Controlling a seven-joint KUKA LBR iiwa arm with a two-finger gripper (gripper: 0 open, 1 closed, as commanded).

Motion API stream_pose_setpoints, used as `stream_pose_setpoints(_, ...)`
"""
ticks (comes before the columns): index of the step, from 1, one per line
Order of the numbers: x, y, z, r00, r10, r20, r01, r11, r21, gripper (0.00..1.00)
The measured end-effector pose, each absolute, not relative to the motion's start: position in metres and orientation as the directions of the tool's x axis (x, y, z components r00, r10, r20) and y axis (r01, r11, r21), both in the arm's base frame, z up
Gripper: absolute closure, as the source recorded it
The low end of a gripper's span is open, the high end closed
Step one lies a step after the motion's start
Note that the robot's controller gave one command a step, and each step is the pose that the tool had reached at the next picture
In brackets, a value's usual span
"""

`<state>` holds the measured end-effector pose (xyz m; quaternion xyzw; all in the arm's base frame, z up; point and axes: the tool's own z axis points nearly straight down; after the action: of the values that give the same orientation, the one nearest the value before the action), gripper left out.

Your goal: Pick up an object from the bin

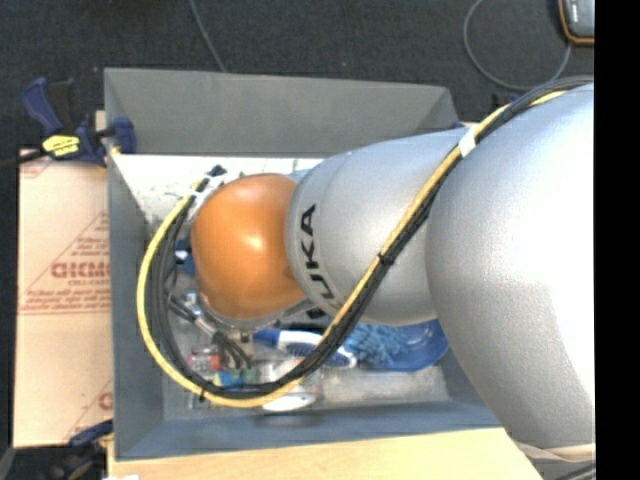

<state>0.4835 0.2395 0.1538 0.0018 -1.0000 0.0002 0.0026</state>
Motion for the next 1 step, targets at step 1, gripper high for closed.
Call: stream_pose_setpoints(1, 0.4858, 0.2387, 0.1568, -1.0, 0.002, -0.001, 0.002, 1.0, 0.001, 0.0)
